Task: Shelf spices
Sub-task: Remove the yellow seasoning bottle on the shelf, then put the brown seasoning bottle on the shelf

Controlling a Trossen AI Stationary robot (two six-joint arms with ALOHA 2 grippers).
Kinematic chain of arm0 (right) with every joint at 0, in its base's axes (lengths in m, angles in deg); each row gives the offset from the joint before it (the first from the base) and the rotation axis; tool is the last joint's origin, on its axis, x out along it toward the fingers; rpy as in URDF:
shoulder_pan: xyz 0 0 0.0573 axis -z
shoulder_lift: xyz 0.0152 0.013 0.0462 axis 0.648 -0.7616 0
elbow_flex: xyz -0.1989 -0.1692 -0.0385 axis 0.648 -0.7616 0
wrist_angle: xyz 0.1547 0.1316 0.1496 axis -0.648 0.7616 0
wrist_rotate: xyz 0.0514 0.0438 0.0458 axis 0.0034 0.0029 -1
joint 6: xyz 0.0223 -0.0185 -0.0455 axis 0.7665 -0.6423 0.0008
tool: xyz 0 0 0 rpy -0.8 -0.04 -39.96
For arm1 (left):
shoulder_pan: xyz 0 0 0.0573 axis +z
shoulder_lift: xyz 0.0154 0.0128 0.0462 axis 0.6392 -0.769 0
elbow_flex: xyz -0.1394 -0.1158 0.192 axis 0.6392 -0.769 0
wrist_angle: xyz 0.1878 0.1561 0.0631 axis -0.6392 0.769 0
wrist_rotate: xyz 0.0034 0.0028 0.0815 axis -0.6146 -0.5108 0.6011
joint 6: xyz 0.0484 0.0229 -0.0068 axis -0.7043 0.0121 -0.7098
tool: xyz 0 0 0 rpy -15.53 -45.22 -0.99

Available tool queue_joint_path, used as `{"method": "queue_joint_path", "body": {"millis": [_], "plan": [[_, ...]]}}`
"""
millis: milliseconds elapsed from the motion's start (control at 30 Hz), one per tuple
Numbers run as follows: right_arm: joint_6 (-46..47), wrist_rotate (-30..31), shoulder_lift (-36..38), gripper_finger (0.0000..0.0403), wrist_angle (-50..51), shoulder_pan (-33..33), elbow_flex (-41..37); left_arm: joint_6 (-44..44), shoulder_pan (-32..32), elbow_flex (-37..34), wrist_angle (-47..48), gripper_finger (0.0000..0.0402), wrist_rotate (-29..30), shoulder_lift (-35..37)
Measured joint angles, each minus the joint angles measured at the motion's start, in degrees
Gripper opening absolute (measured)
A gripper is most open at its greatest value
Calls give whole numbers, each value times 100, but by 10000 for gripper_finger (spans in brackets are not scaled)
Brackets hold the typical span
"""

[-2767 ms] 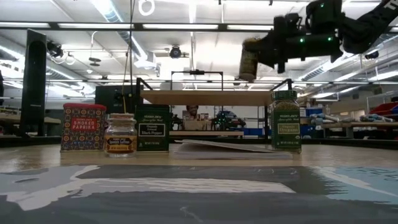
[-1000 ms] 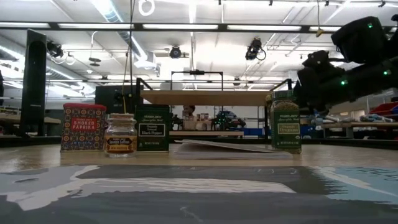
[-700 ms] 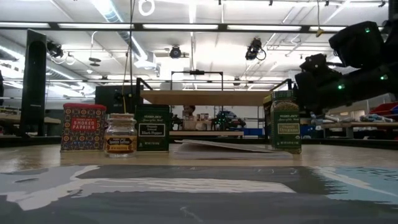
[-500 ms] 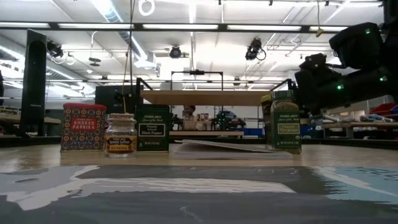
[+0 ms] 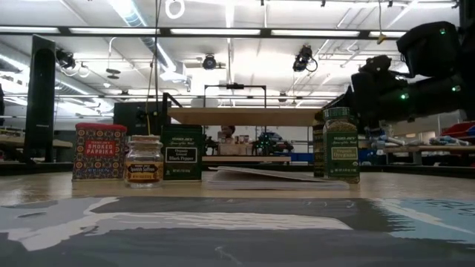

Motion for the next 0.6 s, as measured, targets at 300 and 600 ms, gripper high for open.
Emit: {"method": "queue_joint_path", "body": {"millis": [300, 600], "plan": [[-514, 27, 483, 288, -287, -177, 0, 4, 0, 0, 41, 305, -14, 0], [-1013, -283, 1719, 288, -891, -429, 99, 15, 0, 0, 57, 305, -96, 0]]}}
